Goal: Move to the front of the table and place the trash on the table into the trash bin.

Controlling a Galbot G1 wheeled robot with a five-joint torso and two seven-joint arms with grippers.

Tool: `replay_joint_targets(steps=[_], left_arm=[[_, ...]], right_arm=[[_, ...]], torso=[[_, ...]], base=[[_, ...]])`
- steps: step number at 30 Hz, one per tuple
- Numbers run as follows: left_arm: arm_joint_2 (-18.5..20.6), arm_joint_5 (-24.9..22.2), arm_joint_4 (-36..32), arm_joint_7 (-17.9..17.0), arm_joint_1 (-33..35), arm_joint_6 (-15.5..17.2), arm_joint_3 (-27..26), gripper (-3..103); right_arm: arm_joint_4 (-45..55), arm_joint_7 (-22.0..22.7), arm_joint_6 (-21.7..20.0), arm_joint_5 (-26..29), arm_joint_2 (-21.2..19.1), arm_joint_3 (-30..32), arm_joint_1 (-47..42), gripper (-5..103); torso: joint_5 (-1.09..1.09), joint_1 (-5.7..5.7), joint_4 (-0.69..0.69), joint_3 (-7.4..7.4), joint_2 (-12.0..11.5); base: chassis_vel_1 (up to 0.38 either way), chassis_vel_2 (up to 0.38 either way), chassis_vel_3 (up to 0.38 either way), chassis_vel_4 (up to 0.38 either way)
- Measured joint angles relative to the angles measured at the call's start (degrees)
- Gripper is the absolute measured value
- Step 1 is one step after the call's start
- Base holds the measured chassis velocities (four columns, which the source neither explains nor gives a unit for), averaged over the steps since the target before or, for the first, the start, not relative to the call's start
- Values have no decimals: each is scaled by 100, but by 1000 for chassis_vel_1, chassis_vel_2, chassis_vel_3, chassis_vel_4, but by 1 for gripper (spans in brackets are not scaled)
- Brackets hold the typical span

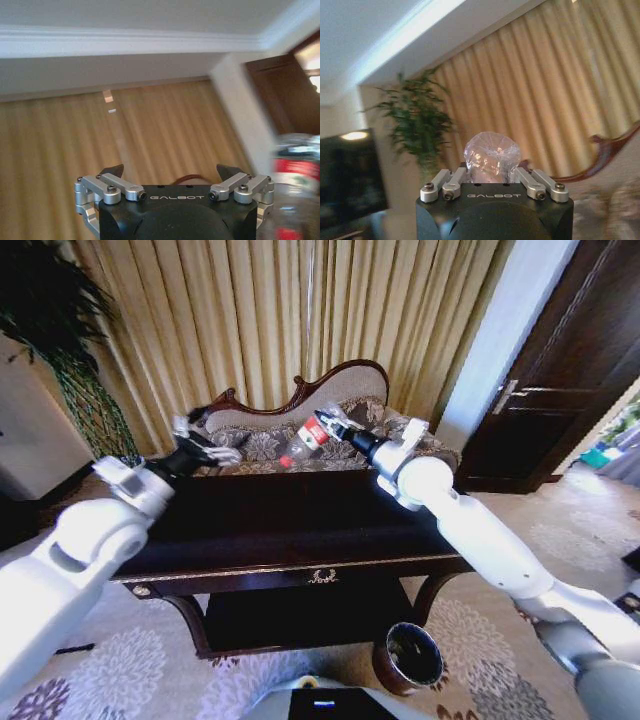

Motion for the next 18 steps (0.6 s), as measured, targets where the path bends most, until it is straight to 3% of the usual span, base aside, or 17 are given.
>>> replay_joint_targets(steps=[3, 5, 6, 7, 10, 12, 14, 18], left_arm=[[-113, -22, 72, -253, 3, 157, -105, 100], [-165, -90, 161, -464, 2, 409, -215, 100], [-159, -229, 254, -556, 43, 686, -365, 100], [-159, -229, 254, -556, 43, 686, -365, 100], [-96, -543, 504, -714, 358, 1062, -876, 100], [-92, -579, 557, -731, 438, 1109, -991, 100], [-152, -742, 772, -849, 828, 1347, -1560, 100], [-277, -927, 903, -1107, 1078, 1608, -1993, 100]], right_arm=[[-62, 105, -24, -207, -29, 141, -58, 29], [-143, 176, -83, -569, -124, 298, -132, 29], [-186, 189, -99, -801, -275, 428, -229, 29], [-186, 189, -99, -801, -275, 428, -229, 29], [-194, 198, -136, -1083, -588, 773, -552, 29], [-202, 203, -136, -1178, -656, 853, -636, 29], [-210, 342, -129, -1491, -858, 1172, -1025, 29], [-209, 564, -119, -1692, -906, 1493, -1444, 29]], torso=[[-1, 0, -1, 0, 0], [-1, 1, 0, 0, 0], [-1, 1, 0, 0, 0], [-1, 1, 0, 0, 0], [0, 1, -2, 0, 0], [1, 0, -1, 0, 0], [0, 0, -1, 0, 0], [-2, 0, 2, 0, 0]], base=[[0, 0, 0, 0], [0, 0, 0, 0], [0, 0, 0, 0], [0, 0, 0, 0], [0, 0, 0, 0], [0, 0, 0, 0], [0, 0, 0, 0], [0, 0, 0, 0]])
